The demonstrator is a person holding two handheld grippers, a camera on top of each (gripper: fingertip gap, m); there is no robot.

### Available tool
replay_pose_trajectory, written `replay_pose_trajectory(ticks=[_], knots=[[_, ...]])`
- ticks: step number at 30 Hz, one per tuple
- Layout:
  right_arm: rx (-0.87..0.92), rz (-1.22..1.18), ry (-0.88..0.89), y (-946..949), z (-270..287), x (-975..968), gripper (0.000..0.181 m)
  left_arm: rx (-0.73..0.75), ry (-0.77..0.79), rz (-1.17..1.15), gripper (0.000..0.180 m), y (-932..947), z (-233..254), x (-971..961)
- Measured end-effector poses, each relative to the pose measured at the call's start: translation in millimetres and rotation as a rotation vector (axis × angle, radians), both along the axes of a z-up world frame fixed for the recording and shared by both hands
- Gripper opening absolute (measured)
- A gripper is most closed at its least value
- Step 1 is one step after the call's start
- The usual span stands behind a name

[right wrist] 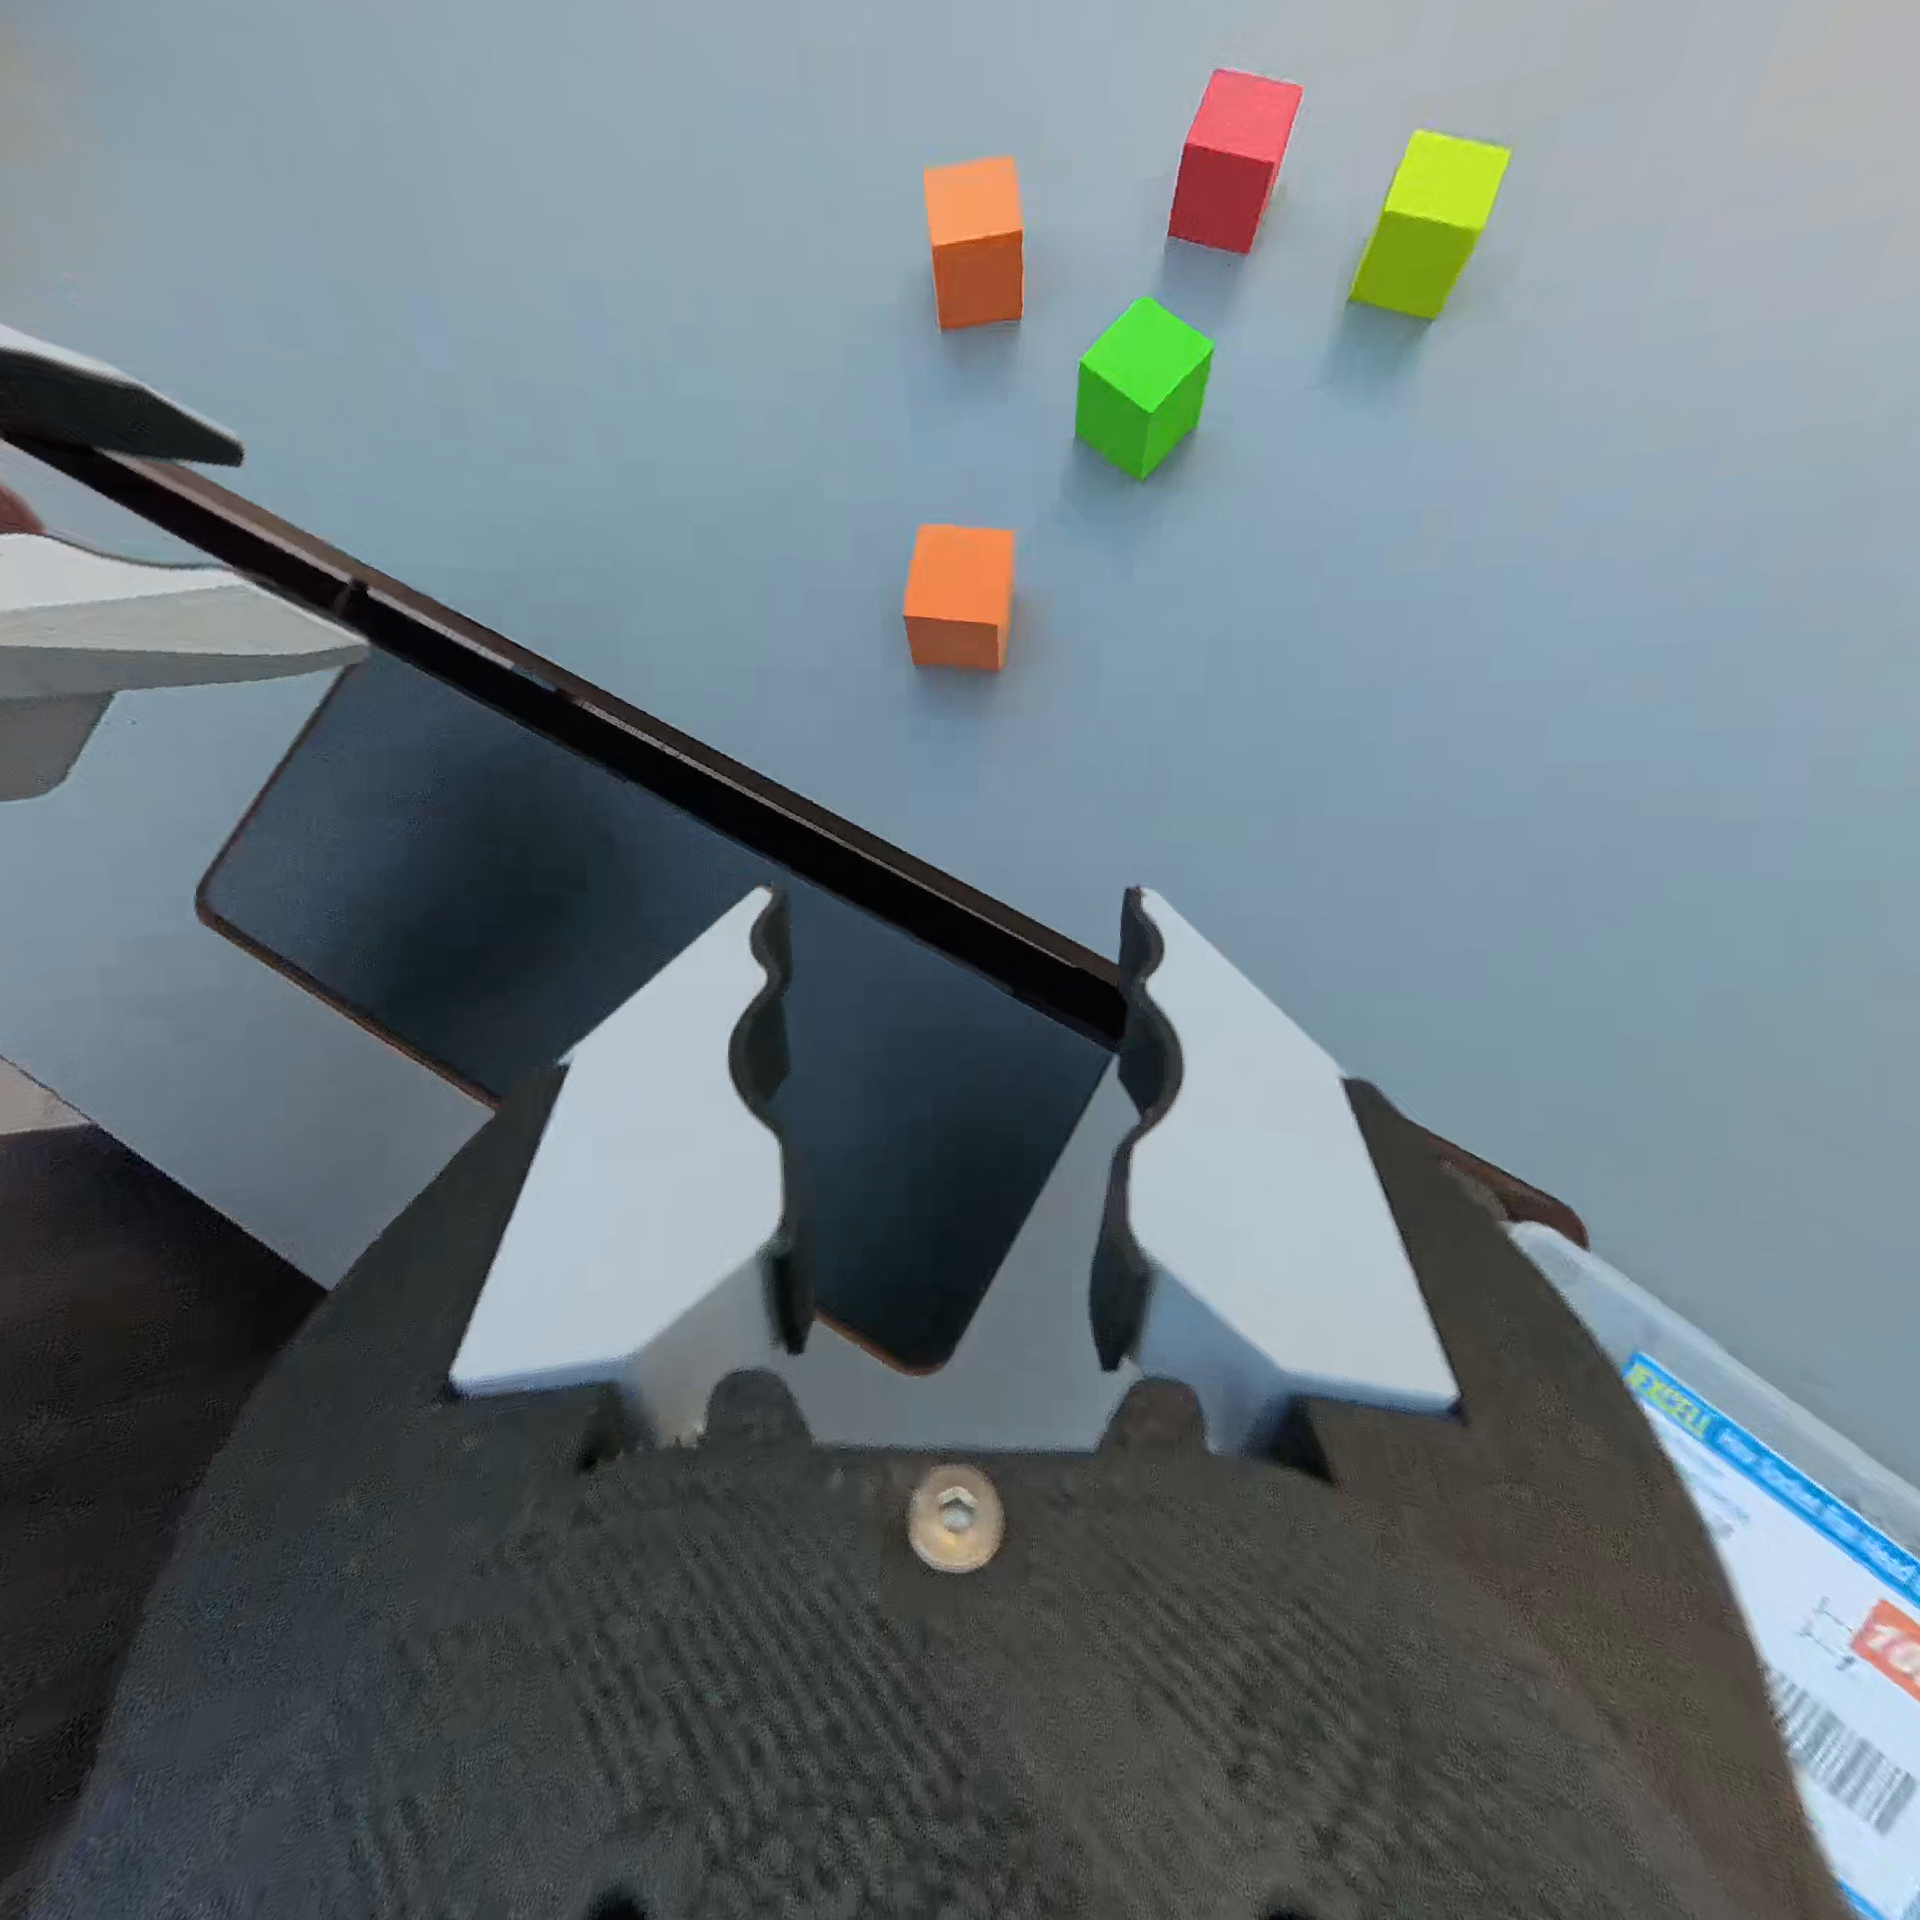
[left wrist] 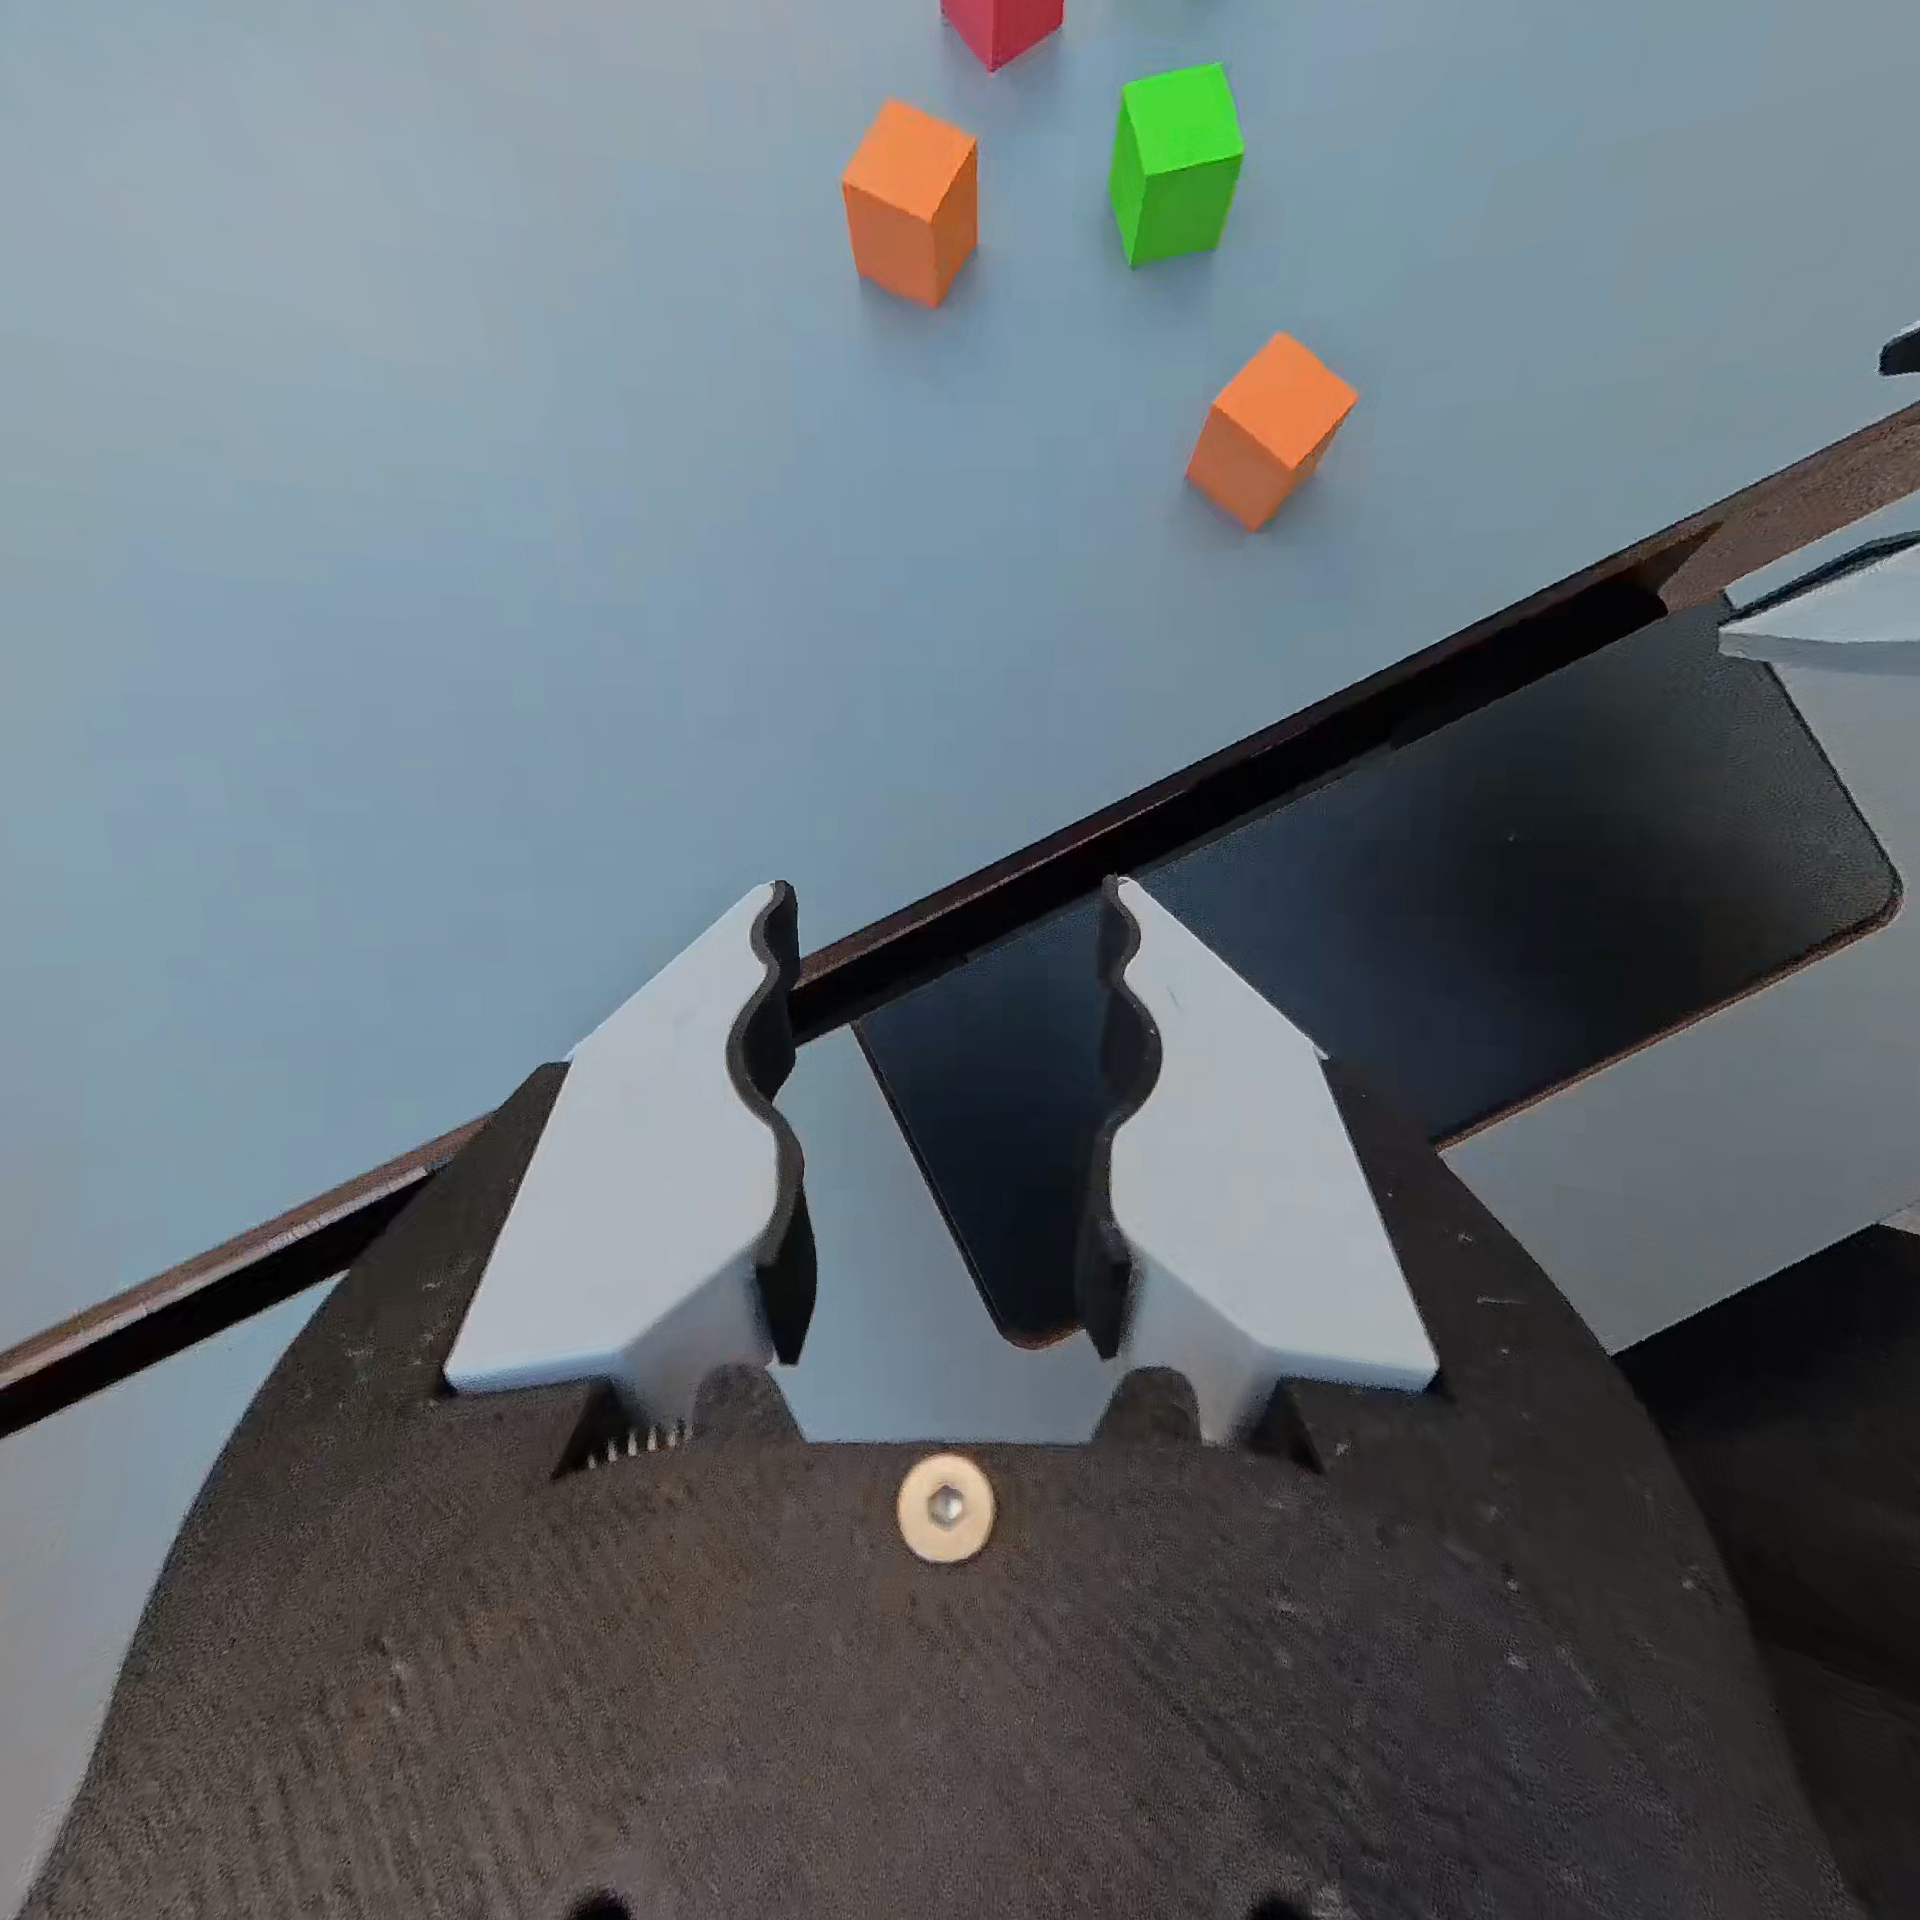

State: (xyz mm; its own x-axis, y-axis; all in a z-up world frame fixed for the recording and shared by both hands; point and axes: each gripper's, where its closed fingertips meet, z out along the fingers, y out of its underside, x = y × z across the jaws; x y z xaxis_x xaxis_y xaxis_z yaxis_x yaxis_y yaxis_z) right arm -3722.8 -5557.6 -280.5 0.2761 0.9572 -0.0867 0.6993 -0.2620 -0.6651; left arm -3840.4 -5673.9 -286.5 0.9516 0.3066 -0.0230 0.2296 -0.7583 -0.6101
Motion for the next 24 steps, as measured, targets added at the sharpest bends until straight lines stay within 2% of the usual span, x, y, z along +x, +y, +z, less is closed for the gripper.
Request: replay_pose_trajectory(ticks=[4, 9, 10, 11, 12, 13, 15, 19, 24], knots=[[-0.073, 0.030, 0.014, 12.1, -15.1, -9.8, 0.060, -0.039, -0.067, 0.098, 0.052, -25.5, -8.1, 30.7], [-0.024, 0.055, 0.021, 23.7, -30.7, -58.4, 0.059, -0.061, -0.013, 0.095, 0.045, -39.2, -0.5, 18.6], [-0.019, 0.061, 0.001, 25.3, -38.8, -67.5, 0.056, -0.055, -0.044, 0.104, 0.046, -37.9, -0.5, 15.2], [-0.026, 0.068, -0.021, 25.5, -45.4, -75.3, 0.044, -0.037, -0.073, 0.106, 0.047, -34.1, 0.6, 11.3], [-0.038, 0.070, -0.032, 25.3, -48.2, -81.4, 0.024, -0.014, -0.092, 0.097, 0.050, -28.7, 2.3, 6.2], [-0.055, 0.064, -0.032, 24.8, -46.6, -85.3, 0.024, 0.004, -0.097, 0.086, 0.049, -22.7, 4.0, -1.1], [-0.091, 0.037, 0.007, 24.1, -29.3, -87.8, 0.023, 0.035, -0.082, 0.062, 0.049, -6.6, 6.2, -18.9], [0.008, -0.005, 0.078, 34.7, 14.4, -71.7, 0.024, 0.132, -0.103, -0.033, 0.050, 52.2, 2.1, -41.6], [0.032, -0.127, 0.109, 29.7, 42.8, -36.4, 0.024, 0.098, -0.044, -0.187, 0.049, 119.3, -20.8, -59.2]])
